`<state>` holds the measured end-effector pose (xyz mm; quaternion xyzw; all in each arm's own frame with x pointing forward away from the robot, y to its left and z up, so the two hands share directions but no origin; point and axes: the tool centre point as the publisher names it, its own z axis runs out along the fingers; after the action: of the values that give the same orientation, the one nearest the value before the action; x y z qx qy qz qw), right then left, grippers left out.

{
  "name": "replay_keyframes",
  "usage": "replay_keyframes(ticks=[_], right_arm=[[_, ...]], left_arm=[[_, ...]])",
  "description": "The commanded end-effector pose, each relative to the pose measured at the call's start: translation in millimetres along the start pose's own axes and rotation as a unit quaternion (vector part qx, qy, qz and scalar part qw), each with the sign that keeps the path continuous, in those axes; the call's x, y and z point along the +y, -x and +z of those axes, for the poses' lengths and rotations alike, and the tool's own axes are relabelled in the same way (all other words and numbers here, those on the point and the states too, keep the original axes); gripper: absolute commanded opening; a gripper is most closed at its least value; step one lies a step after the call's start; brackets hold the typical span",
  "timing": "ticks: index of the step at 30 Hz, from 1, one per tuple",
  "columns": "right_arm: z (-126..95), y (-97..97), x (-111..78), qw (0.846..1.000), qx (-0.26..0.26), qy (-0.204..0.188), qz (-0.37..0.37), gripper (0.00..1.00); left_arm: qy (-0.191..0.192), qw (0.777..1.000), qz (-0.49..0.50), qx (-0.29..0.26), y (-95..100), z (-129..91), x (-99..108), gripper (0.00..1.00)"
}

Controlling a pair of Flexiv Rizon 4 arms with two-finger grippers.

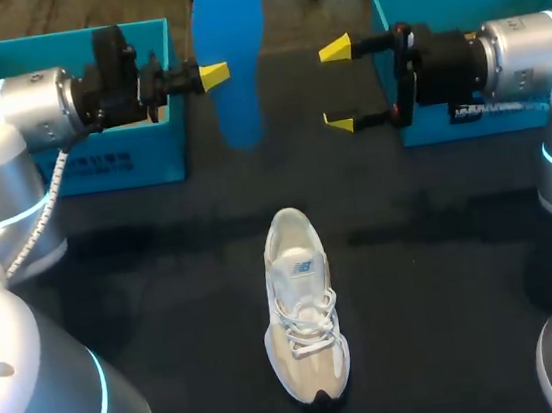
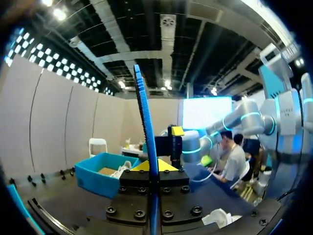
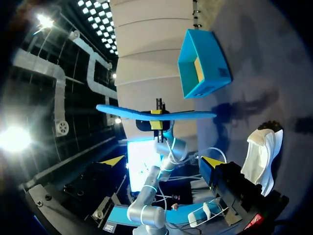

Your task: Take the shoe out of the shoebox, open the shoe tongue, remove and reinsert the insole, then place the shoe into the shoebox

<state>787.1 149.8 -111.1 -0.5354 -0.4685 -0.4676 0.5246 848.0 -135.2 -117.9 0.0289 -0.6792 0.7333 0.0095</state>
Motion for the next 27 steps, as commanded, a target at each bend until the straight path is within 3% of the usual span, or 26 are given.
replay_keyframes(ticks=[1,12,17,21,22,23,27], right_arm=[[2,-0.1,0.8,1.0,0.0,0.0,0.0,1.0],[2,-0.1,0.8,1.0,0.0,0.0,0.0,1.0],[2,-0.1,0.8,1.0,0.0,0.0,0.0,1.0],[2,-0.1,0.8,1.0,0.0,0.0,0.0,1.0],[2,-0.1,0.8,1.0,0.0,0.0,0.0,1.0],[2,-0.1,0.8,1.0,0.0,0.0,0.0,1.0],[2,-0.1,0.8,1.0,0.0,0.0,0.0,1.0]], left_arm=[[0.047,0.966,0.239,0.089,6.6,-1,0,0.0],[0.047,0.966,0.239,0.089,6.6,-1,0,0.0],[-0.004,0.918,0.376,0.126,-3.9,3,3,0.0],[0.027,0.866,0.487,0.107,-13.6,6,3,0.0],[0.043,0.868,0.486,0.093,-12.1,5,0,0.0],[0.046,0.887,0.452,0.082,-4.8,1,-5,0.0],[0.046,0.887,0.452,0.082,-4.8,1,-5,0.0]])
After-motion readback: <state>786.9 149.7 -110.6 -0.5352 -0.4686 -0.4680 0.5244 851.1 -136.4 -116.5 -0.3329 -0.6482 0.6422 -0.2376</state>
